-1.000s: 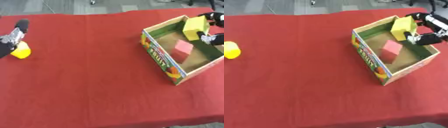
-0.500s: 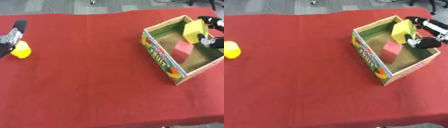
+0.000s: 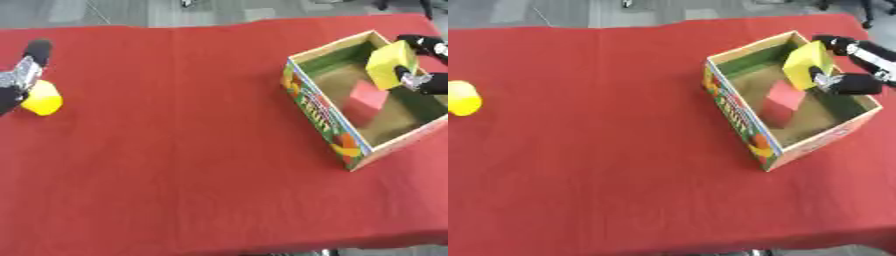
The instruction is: Pick up the objects with one hand, pass them to the other hand, and then place them into the box on the other side of the table.
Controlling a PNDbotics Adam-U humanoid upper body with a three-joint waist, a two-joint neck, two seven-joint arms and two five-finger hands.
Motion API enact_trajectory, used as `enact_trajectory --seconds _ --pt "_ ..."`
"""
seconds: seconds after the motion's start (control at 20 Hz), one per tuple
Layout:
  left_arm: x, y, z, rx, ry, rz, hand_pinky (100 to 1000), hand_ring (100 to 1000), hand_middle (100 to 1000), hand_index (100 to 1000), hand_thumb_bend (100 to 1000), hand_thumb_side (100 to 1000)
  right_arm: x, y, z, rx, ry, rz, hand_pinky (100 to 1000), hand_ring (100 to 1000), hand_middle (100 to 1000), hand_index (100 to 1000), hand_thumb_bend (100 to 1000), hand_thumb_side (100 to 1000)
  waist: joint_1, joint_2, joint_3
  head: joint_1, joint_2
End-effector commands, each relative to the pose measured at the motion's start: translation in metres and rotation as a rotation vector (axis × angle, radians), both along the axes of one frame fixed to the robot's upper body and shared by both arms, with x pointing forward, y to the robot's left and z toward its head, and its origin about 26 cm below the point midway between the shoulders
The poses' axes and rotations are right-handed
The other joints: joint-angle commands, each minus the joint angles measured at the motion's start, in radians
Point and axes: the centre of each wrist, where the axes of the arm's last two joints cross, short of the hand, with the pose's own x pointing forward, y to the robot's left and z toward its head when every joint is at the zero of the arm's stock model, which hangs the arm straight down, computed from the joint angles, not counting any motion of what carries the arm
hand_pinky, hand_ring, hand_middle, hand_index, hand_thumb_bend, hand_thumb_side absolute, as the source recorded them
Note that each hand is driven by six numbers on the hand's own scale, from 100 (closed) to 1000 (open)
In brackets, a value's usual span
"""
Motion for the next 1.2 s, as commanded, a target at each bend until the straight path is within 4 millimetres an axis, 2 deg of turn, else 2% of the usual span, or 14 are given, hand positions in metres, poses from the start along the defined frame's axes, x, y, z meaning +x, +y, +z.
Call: enact_trajectory --seconds 0.05,0.15,0.2,0.3,0.35,0.5,0.65,0.75,0.8,0.9,0.95,1.0,1.1,1.2 --pt "-0.002 0.006 0.010 0.029 -0.029 0.014 703 623 647 853 559 593 -0.005 -0.008 0.028 -0.025 -0.069 0.021 1000 1000 984 1000 195 445 -0.002 -0.013 0.000 0.000 0.001" --pt "-0.002 0.006 0.010 0.032 -0.029 0.014 703 624 647 853 563 589 -0.007 -0.007 0.034 -0.018 -0.085 0.046 1000 1000 991 1000 291 400 -0.002 -0.014 -0.001 -0.001 0.001" --pt "-0.002 0.006 0.010 0.032 -0.029 0.014 703 624 647 853 565 587 -0.007 -0.006 0.035 -0.017 -0.090 0.056 1000 1000 996 1000 380 272 -0.002 -0.015 -0.001 -0.001 0.000" --pt "-0.002 0.006 0.010 0.034 -0.031 0.014 702 624 647 853 567 586 -0.008 -0.004 0.038 -0.016 -0.096 0.087 1000 1000 1000 1000 397 116 -0.002 -0.015 0.000 -0.001 -0.001" --pt "-0.002 0.006 0.010 0.035 -0.031 0.013 703 624 647 853 567 585 -0.008 -0.004 0.038 -0.015 -0.096 0.101 1000 1000 1000 1000 393 100 -0.002 -0.015 0.000 -0.001 0.000" --pt "-0.002 0.006 0.011 0.038 -0.031 0.015 702 624 646 852 568 585 -0.009 -0.004 0.042 -0.009 -0.105 0.141 1000 1000 1000 1000 396 211 -0.002 -0.016 0.001 0.001 0.001" --pt "-0.002 0.006 0.011 0.039 -0.032 0.017 701 623 643 851 574 584 -0.010 -0.004 0.045 -0.005 -0.109 0.162 1000 1000 1000 1000 385 193 -0.002 -0.016 0.000 0.002 0.001" --pt "-0.002 0.006 0.011 0.039 -0.032 0.020 701 622 642 850 576 583 -0.010 -0.004 0.047 0.017 -0.112 0.162 1000 1000 1000 1000 329 160 -0.001 -0.016 0.000 0.005 0.000" --pt "-0.002 0.006 0.012 0.039 -0.032 0.022 701 622 642 850 578 583 -0.010 -0.003 0.048 0.036 -0.115 0.160 1000 1000 1000 1000 225 100 -0.001 -0.015 -0.001 0.009 0.001" --pt "-0.002 0.007 0.012 0.042 -0.033 0.030 701 624 644 849 580 583 -0.012 -0.002 0.055 0.116 -0.148 0.134 1000 1000 999 1000 100 100 0.001 -0.014 -0.002 0.032 0.006" --pt "-0.002 0.008 0.013 0.046 -0.032 0.037 703 629 639 848 577 581 -0.014 0.000 0.060 0.175 -0.178 0.122 1000 1000 1000 1000 100 100 0.002 -0.014 -0.003 0.049 0.009" --pt "-0.001 0.009 0.014 0.051 -0.030 0.043 707 639 640 847 576 583 -0.016 0.004 0.065 0.233 -0.202 0.116 1000 1000 996 1000 100 203 0.003 -0.013 -0.003 0.062 0.011" --pt "0.001 0.010 0.019 0.073 -0.016 0.055 713 652 644 841 552 588 -0.020 0.014 0.077 0.366 -0.250 0.136 1000 1000 983 1000 100 518 0.004 -0.013 -0.004 0.093 0.012" --pt "0.005 0.013 0.026 0.094 0.020 0.074 714 655 646 838 541 581 -0.025 0.023 0.086 0.493 -0.261 0.182 1000 1000 988 1000 100 534 0.006 -0.014 -0.005 0.119 0.013"
